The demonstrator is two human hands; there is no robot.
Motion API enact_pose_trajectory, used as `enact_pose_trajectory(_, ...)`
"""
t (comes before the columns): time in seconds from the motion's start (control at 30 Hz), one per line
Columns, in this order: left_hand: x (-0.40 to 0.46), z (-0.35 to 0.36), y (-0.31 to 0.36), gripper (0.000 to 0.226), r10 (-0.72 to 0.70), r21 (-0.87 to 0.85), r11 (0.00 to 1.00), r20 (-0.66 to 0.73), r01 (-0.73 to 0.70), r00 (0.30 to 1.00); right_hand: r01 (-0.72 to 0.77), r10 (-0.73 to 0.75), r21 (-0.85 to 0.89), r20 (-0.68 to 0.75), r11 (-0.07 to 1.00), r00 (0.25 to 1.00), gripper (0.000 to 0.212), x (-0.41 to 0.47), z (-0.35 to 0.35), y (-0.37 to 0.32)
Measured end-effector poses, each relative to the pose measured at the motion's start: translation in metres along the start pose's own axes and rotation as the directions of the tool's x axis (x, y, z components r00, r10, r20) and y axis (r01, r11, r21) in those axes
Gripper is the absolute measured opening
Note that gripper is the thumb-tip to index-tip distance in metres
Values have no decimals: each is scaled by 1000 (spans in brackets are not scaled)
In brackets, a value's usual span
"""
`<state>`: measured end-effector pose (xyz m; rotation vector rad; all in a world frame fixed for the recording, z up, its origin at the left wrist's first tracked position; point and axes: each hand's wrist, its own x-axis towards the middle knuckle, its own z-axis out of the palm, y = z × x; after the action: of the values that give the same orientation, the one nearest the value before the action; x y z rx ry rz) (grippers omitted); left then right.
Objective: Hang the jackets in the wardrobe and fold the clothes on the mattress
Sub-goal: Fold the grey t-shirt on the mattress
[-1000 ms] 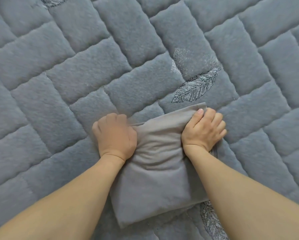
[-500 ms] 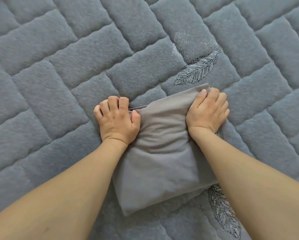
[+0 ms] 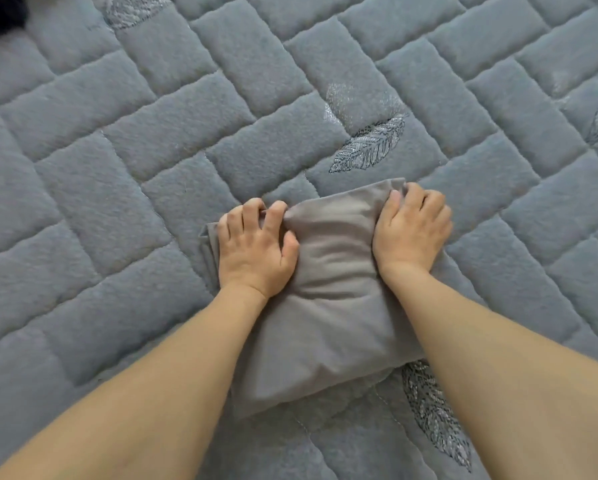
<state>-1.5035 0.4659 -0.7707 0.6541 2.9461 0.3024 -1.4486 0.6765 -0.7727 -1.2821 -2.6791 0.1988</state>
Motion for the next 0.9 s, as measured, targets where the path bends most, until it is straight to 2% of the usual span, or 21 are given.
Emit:
enact_pose_trajectory(0.1, 11, 17, -5, 51, 3, 4, 1000, -63, -3, 998, -19, 19, 4, -92, 1000, 996, 36, 5, 20, -2)
enact_pose_trajectory(0.27, 5, 14, -3, 54, 8, 10, 1000, -17, -8, 1000, -15, 15, -4, -47, 1000, 999, 35, 1, 14, -1)
enact_pose_trajectory(0.67, 13, 20, -6, 51, 26, 2, 1000, -75, -26, 997, -6, 8, 31, -61, 1000, 998, 39, 8, 17, -1)
enact_pose_trajectory(0.77, 8, 15, -6, 53, 16, 7, 1000, -17, -16, 1000, -22, 22, 43, -14, 999, 1000, 44, 1, 6, -1)
enact_pose_trajectory(0.83, 7, 6, -4, 55, 10, 9, 1000, 40, -11, 999, 83, -82, 70, -22, 994, 996, 51, -10, -12, -3)
enact_pose_trajectory(0.9, 8, -6, 0, 59, -3, -35, 999, 75, 5, 997, 241, -232, 80, -102, 967, 967, 59, -32, -32, 0)
